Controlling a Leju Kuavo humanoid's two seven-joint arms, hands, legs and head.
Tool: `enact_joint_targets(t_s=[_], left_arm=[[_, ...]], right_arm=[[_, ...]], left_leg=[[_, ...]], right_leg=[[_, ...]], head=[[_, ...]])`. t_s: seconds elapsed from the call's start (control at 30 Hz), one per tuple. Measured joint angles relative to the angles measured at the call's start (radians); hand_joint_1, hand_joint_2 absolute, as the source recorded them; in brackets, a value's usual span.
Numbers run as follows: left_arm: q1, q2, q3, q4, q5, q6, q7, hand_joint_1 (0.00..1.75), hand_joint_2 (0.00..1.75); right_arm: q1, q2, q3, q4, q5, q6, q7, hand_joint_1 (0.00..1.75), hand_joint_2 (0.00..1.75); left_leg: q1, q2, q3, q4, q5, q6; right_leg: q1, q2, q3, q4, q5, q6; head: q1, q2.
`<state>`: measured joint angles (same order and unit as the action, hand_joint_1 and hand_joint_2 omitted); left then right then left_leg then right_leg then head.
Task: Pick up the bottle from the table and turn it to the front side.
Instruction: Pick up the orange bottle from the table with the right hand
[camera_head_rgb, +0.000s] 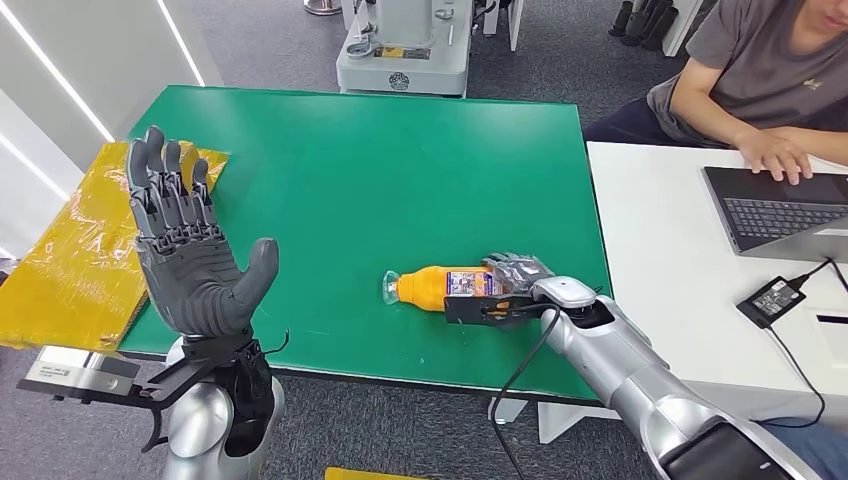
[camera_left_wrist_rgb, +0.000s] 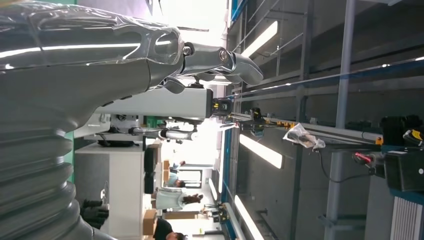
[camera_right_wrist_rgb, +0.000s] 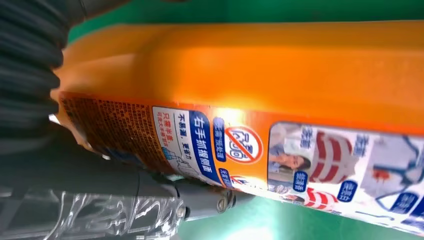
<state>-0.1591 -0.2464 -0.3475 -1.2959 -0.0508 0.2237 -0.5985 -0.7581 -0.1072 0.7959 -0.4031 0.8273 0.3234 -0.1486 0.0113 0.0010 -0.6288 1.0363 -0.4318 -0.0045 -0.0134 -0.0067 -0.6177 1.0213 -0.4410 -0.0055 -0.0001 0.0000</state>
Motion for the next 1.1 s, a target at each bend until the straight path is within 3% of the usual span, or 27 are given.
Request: enact_joint_targets(t_s=[0.53, 1.1], left_arm=[[0.007, 0.001, 0.0, 0.0, 0.005, 0.011, 0.002, 0.0, 1.75], [0.021, 0.0, 0.0, 0.0, 0.003, 0.014, 0.003, 0.0, 1.75]], right_arm=[[0.01, -0.016, 0.015, 0.003, -0.02, -0.004, 0.046, 0.0, 1.75], [0.022, -0.042, 0.015, -0.003, -0.02, -0.018, 0.026, 0.0, 1.75]], left_leg=[[0.0, 0.0, 0.0, 0.0, 0.0, 0.0], [0.0, 0.0, 0.001, 0.001, 0.0, 0.001]], right_leg=[[0.0, 0.0, 0.0, 0.0, 0.0, 0.0], [0.0, 0.0, 0.002, 0.0, 0.0, 0.001]], head=[[0.0, 0.0], [0.0, 0.0]])
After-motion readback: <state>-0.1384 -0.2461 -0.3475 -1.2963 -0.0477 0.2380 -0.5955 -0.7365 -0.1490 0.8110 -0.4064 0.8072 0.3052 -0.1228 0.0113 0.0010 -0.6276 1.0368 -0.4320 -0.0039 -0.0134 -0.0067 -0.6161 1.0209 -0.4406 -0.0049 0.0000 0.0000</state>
